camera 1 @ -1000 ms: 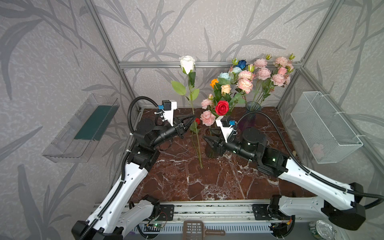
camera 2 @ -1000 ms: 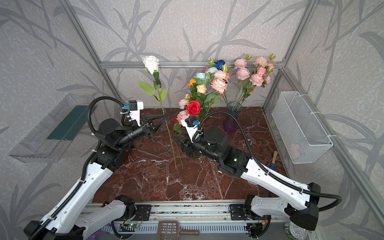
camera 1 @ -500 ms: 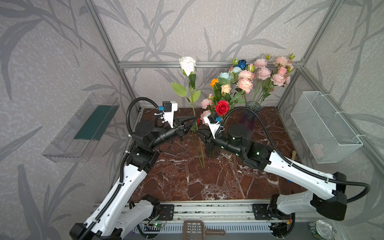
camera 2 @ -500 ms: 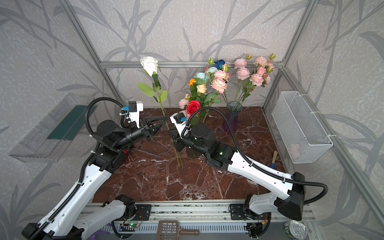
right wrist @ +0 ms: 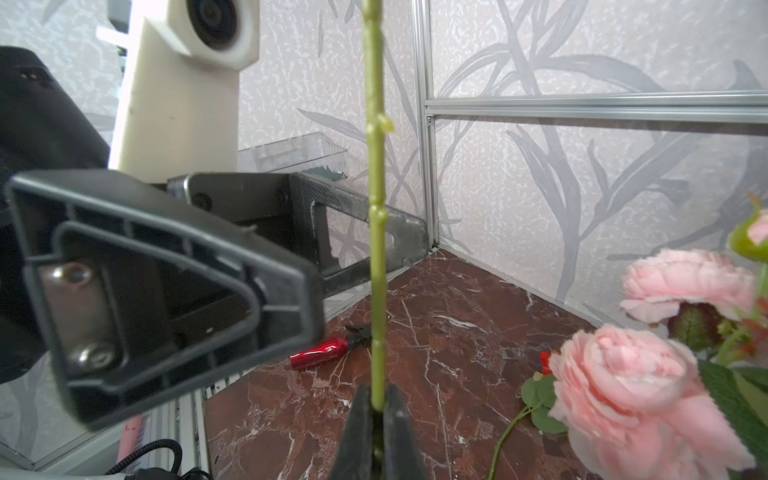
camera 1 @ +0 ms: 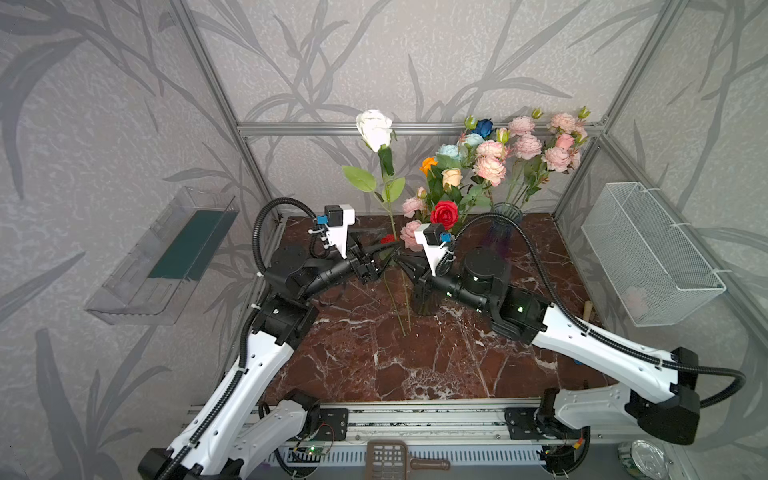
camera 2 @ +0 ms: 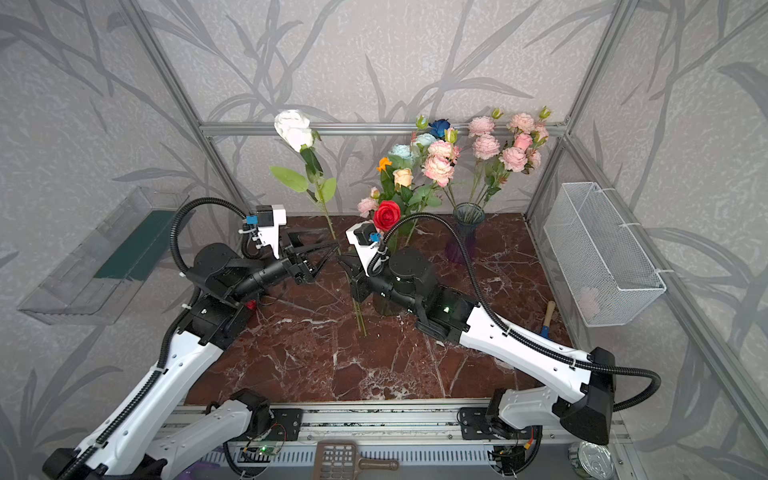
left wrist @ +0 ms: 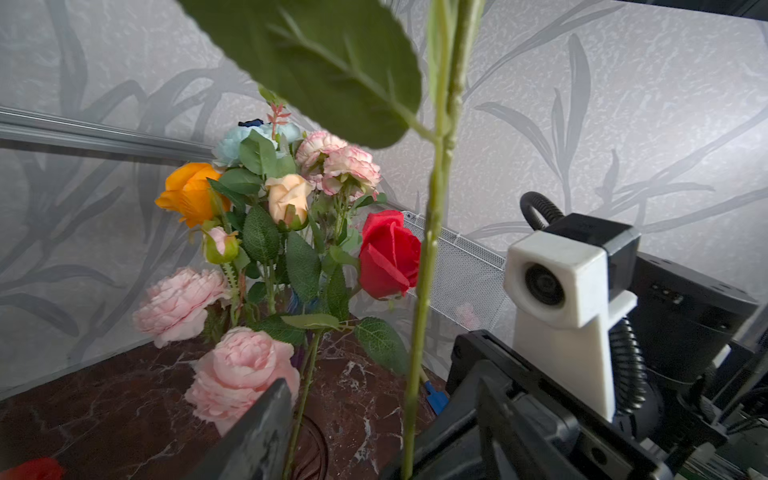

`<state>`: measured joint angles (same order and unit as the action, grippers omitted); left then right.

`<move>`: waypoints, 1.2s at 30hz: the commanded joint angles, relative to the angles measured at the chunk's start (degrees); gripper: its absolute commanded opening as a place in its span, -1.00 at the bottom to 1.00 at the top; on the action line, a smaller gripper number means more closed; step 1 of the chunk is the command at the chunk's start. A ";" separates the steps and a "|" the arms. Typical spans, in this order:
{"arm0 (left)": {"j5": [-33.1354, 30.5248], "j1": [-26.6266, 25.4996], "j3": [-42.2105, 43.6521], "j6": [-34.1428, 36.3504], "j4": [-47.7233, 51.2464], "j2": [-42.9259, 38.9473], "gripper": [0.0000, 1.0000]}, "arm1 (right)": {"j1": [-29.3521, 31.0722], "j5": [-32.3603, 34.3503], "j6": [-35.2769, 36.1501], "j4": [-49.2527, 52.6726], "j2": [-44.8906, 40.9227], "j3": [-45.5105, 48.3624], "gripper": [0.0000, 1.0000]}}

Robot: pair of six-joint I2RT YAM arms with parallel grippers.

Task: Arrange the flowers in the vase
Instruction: 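Open the left gripper and draw back while the right raises the white rose, then lower the white rose stem into the brown glass vase with the right gripper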

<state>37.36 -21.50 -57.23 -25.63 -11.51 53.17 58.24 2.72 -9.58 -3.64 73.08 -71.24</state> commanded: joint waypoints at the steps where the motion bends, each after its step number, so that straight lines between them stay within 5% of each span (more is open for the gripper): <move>1: -8.35 0.02 2.84 1.35 -3.95 -3.62 0.43 | 0.04 2.86 0.42 -2.45 -5.07 2.13 -1.00; 9: -44.12 0.04 12.39 -0.11 -7.09 -12.47 0.42 | 0.03 9.33 2.88 1.81 -14.97 8.60 -1.00; 14: -58.28 0.36 13.74 -3.41 -3.45 -13.13 0.38 | 0.06 14.38 5.44 1.56 -19.11 11.35 -1.00; 24: -56.80 2.15 12.28 -10.15 1.13 -6.50 0.36 | 0.03 24.41 16.56 -22.23 -15.60 13.38 -1.00; 36: -53.22 4.72 12.06 -13.17 1.49 -3.91 0.36 | -2.44 24.23 24.93 -43.90 1.02 10.36 -1.00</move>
<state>-16.49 -17.30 -43.94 -36.80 -10.13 49.32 56.82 25.52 12.51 -38.11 72.62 -58.39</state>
